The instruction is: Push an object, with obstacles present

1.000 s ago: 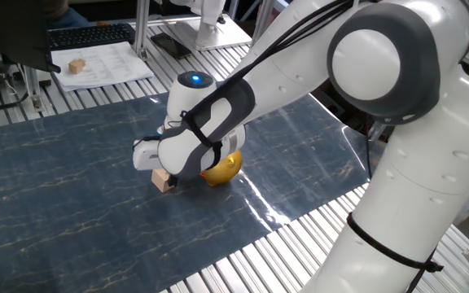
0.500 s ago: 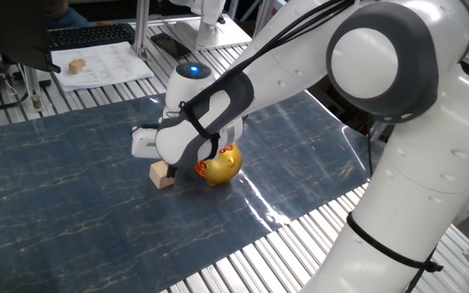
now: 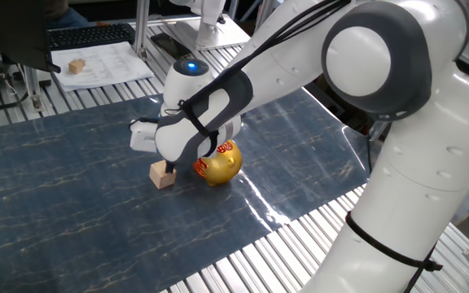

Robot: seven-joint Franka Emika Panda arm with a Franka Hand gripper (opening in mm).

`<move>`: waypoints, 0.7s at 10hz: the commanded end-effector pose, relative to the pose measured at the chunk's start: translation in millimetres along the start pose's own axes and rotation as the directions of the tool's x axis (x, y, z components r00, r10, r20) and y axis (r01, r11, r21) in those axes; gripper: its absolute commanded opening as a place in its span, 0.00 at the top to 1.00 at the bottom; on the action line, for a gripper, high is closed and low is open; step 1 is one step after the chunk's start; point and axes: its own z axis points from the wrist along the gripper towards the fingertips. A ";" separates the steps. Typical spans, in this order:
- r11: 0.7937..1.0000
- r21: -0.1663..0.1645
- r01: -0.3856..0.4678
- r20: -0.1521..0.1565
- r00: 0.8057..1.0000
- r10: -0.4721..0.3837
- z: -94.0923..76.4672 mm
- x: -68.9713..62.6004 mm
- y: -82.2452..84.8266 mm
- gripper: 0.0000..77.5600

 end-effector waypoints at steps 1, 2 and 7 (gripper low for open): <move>0.999 0.024 -0.047 -0.031 0.998 0.048 -7.0 7.9 8.3 1.00; 0.998 0.028 -0.054 -0.035 0.998 0.055 -6.3 14.0 9.6 1.00; 0.991 0.089 -0.098 -0.003 0.995 0.099 4.7 32.8 5.1 1.00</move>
